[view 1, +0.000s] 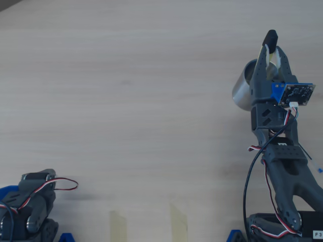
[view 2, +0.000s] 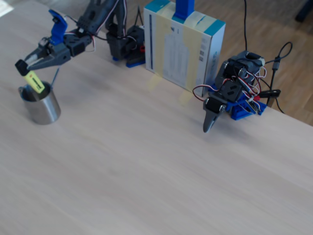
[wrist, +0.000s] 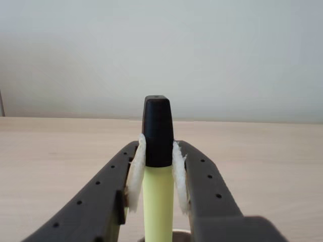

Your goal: Grab the yellow pen and put it in the silver cup.

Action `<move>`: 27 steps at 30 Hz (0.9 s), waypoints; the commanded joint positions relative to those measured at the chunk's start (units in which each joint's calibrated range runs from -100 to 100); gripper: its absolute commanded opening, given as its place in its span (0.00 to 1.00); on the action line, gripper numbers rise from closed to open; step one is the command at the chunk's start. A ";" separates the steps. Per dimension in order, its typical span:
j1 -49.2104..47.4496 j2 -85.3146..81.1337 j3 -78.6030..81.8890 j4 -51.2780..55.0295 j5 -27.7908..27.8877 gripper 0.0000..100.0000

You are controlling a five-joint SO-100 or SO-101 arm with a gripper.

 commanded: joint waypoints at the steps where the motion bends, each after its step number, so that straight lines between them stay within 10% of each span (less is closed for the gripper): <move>1: 0.20 0.74 -3.43 -0.92 0.08 0.02; 27: 0.64 9.47 -5.15 -6.41 0.29 0.02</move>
